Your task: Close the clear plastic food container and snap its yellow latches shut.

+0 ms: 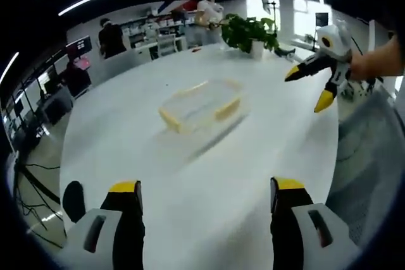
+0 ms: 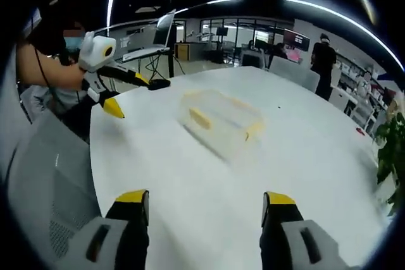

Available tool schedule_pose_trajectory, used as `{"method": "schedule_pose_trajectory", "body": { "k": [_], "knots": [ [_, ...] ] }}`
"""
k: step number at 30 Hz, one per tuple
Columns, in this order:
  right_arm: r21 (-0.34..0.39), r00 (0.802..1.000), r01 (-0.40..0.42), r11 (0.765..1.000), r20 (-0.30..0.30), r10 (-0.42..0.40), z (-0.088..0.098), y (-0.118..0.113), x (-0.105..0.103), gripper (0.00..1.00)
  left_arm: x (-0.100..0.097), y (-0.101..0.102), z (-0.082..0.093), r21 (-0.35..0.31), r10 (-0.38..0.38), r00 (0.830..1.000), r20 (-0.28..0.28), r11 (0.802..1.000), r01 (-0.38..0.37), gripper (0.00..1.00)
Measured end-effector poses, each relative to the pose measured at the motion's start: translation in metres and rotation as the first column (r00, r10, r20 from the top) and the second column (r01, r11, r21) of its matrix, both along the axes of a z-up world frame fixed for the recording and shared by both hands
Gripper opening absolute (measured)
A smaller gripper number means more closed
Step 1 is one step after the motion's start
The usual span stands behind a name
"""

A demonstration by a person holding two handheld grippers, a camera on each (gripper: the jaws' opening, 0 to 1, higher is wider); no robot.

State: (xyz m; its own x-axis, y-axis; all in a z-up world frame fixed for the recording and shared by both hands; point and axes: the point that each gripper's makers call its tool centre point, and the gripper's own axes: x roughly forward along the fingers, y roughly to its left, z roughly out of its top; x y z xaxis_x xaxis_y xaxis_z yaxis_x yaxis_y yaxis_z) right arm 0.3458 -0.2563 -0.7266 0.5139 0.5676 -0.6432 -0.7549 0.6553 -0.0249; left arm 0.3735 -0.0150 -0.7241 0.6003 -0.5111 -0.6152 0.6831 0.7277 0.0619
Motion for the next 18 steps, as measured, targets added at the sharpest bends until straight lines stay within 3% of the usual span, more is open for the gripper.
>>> {"method": "schedule_pose_trajectory", "body": {
  "k": [18],
  "knots": [
    [0.022,0.999,0.045,0.999,0.026,-0.046,0.001,-0.011,-0.016,0.71,-0.032,0.008,-0.008,-0.022,0.043,0.999,-0.017,0.999,-0.043,0.8]
  ]
}}
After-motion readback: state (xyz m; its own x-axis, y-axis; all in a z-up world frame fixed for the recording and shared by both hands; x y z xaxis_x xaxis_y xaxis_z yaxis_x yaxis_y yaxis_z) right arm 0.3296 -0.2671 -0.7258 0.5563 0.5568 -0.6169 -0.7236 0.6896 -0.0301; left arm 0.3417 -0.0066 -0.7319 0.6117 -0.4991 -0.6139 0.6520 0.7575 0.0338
